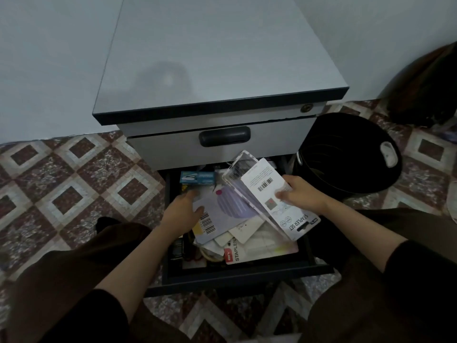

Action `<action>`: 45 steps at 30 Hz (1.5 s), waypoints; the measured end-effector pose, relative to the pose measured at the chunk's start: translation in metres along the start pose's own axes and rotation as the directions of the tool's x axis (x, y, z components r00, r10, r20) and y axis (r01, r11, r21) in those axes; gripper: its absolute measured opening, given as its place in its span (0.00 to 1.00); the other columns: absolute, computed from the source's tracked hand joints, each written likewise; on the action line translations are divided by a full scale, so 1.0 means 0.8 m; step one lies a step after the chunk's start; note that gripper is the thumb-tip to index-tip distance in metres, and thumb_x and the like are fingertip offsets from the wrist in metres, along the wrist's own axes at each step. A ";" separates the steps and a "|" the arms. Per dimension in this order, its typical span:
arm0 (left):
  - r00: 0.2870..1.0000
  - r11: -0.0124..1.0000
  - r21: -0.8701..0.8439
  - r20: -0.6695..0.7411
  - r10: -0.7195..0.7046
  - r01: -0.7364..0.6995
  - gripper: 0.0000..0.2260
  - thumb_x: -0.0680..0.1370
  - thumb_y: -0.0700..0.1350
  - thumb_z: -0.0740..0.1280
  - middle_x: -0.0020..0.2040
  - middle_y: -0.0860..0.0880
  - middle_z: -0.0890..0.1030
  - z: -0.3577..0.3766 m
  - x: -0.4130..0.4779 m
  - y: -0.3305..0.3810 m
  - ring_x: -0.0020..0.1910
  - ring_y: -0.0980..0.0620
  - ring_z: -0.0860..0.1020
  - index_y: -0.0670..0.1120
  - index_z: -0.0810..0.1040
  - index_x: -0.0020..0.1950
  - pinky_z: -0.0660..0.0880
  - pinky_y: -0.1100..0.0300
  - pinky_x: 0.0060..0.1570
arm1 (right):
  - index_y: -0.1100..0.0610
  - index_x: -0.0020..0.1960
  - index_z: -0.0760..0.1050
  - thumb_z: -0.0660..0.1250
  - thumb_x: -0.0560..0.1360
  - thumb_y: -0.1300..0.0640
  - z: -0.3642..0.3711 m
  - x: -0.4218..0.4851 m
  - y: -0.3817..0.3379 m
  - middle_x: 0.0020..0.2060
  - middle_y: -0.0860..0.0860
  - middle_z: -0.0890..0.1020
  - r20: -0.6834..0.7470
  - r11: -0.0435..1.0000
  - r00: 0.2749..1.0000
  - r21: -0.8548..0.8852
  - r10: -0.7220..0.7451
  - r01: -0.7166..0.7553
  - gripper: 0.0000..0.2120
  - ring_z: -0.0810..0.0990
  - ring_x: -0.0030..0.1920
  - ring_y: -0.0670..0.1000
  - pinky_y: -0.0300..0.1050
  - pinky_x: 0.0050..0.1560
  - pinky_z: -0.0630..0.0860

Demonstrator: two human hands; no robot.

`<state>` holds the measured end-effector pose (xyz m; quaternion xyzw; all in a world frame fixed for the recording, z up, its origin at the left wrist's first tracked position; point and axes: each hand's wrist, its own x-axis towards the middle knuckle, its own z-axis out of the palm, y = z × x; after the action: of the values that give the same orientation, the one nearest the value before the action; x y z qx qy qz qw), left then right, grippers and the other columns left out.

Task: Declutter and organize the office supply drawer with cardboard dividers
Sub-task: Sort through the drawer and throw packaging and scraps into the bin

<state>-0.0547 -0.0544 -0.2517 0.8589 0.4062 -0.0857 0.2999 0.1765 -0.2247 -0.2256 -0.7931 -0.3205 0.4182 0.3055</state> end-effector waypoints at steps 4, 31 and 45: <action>0.998 0.995 0.100 0.068 0.019 -0.026 0.23 0.79 0.50 0.61 0.69 0.43 0.68 0.020 0.018 0.021 0.68 0.44 0.66 0.44 0.64 0.71 0.66 0.53 0.64 | 0.53 0.50 0.74 0.66 0.75 0.63 -0.021 -0.014 0.019 0.48 0.50 0.81 -0.037 1.000 0.999 0.001 0.020 -0.020 0.07 0.80 0.49 0.51 0.43 0.46 0.75; 0.980 0.980 -0.029 0.042 -0.197 0.198 0.45 0.62 0.56 0.78 0.66 0.43 0.69 0.069 0.040 0.052 0.65 0.43 0.67 0.46 0.59 0.71 0.69 0.46 0.62 | 0.60 0.55 0.73 0.62 0.76 0.66 -0.022 -0.002 0.034 0.49 0.53 0.79 -0.132 0.991 0.984 -0.035 0.122 -0.127 0.09 0.77 0.47 0.51 0.34 0.37 0.71; 0.950 0.961 -0.213 0.293 -0.106 0.173 0.14 0.77 0.44 0.66 0.59 0.43 0.77 0.023 0.022 0.052 0.52 0.48 0.76 0.41 0.72 0.61 0.72 0.60 0.47 | 0.62 0.55 0.74 0.64 0.75 0.65 -0.025 -0.011 0.024 0.50 0.55 0.81 -0.125 0.995 0.987 0.013 0.101 -0.100 0.09 0.80 0.50 0.54 0.46 0.50 0.76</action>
<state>-0.0104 -0.0740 -0.2552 0.7652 0.4274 -0.1780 0.4473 0.1948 -0.2472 -0.2269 -0.8321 -0.2587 0.3834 0.3062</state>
